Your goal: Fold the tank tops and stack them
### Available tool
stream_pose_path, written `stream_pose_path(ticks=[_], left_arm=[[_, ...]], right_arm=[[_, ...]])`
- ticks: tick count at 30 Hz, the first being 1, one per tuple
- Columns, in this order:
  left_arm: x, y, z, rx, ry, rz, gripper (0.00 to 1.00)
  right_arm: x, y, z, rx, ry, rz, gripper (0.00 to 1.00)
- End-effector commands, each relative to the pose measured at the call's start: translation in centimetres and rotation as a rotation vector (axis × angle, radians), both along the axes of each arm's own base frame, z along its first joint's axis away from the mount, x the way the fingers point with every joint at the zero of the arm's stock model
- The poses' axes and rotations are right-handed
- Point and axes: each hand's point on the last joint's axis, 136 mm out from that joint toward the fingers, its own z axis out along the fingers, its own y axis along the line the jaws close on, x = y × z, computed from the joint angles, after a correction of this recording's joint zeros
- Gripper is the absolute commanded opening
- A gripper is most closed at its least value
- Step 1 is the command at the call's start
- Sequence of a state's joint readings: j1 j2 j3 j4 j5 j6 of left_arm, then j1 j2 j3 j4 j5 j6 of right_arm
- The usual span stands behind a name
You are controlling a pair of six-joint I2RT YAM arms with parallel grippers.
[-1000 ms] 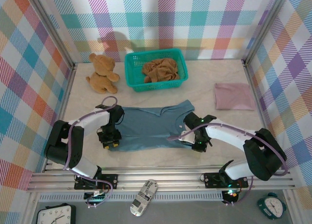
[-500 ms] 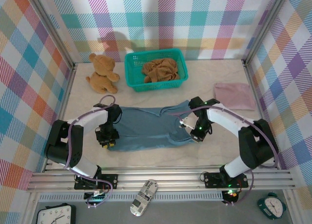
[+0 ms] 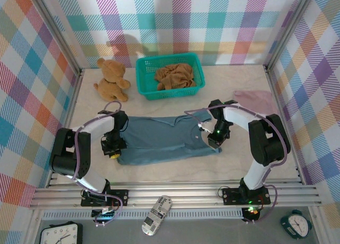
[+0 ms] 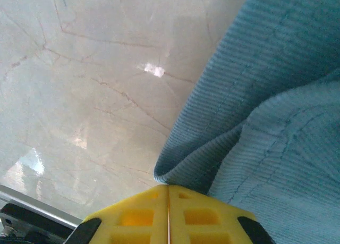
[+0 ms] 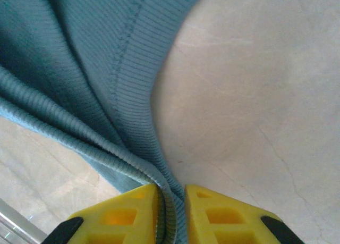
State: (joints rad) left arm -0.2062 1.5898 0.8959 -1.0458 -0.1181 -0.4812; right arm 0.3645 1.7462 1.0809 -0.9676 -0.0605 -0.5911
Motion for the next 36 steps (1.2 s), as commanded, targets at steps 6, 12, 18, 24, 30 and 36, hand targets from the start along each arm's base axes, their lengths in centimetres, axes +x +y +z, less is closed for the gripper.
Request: stream_pose_path(ticks=[6, 12, 18, 24, 30, 36], left_arm=[[-0.1, 0.8, 1.2, 0.033, 0.021, -0.002, 0.08], [0.2, 0.4, 3.5, 0.015, -0.006, 0.013, 0.12], [0.4, -3.2, 5.0, -0.115, -0.061, 0.055, 0.19], [1.9, -7.4, 3.4, -0.207, -0.063, 0.018, 0.17], [0.7, -5.9, 1.0, -0.111, 0.011, -0.03, 0.13], [-1.9, -3.9, -0.3, -0.059, 0.065, -0.007, 0.12]], right_arm=[[2.2, -0.2, -0.6, 0.021, -0.097, -0.055, 0.3], [2.2, -1.5, -0.7, -0.027, -0.095, -0.091, 0.42], [4.3, -3.8, -0.6, -0.162, -0.209, -0.113, 0.42], [4.6, -4.4, 2.5, -0.183, -0.284, -0.174, 0.46], [4.1, -1.6, 6.2, -0.014, -0.324, -0.271, 0.48], [2.3, 8.3, 6.4, 0.359, -0.283, -0.277, 0.5]])
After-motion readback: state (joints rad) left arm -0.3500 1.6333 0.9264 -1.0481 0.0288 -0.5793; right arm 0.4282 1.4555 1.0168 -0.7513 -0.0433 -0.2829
